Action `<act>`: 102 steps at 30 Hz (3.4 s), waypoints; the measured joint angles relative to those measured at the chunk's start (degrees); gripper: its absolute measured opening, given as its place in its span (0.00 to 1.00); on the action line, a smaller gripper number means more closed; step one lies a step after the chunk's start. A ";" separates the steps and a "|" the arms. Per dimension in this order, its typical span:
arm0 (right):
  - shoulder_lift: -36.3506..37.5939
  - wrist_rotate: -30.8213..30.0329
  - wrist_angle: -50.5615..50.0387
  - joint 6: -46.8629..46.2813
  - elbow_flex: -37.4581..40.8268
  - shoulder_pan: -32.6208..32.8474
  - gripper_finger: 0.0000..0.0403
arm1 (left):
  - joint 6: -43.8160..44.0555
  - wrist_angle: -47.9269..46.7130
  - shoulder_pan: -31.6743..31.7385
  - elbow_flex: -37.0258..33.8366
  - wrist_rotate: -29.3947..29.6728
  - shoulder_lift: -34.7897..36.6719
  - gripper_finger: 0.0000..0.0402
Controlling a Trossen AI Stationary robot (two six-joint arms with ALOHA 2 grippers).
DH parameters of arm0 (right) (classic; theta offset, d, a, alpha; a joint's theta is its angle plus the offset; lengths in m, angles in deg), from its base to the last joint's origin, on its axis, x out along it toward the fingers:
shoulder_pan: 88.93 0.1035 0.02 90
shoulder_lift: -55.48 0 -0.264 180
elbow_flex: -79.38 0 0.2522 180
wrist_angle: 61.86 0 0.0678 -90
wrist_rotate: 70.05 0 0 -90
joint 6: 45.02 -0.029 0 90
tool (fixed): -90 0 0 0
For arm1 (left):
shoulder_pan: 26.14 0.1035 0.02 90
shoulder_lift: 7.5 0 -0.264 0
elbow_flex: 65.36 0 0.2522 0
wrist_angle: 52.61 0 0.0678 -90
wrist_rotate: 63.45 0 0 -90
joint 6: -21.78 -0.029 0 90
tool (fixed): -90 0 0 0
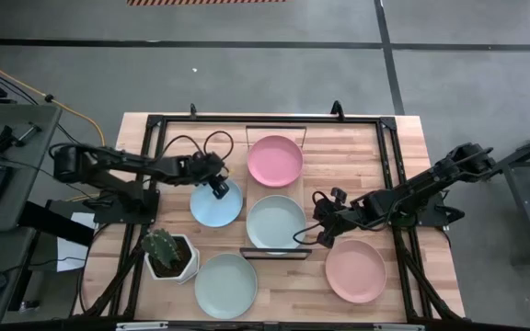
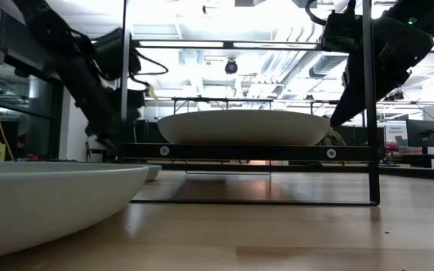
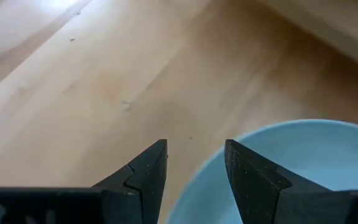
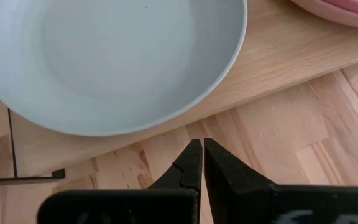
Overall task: Place and stack plates onto a shelf
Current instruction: Stack the blue plate on top of the gray plate on the shelf, then stack the light pink plate on top of the pink plate on the shelf
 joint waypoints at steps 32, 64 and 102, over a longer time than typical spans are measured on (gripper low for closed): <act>0.02 -0.09 0.63 -0.50 0.00 0.00 0.00 | -1.26 -9.05 5.30 1.46 -1.44 1.97 0.03; 0.00 -5.21 0.61 0.68 0.00 -0.21 0.00 | 6.06 -13.67 -18.39 13.62 5.61 17.70 0.00; 0.00 -13.93 0.68 0.57 0.00 -3.30 0.00 | -6.27 6.81 -18.75 23.56 0.39 -10.91 0.11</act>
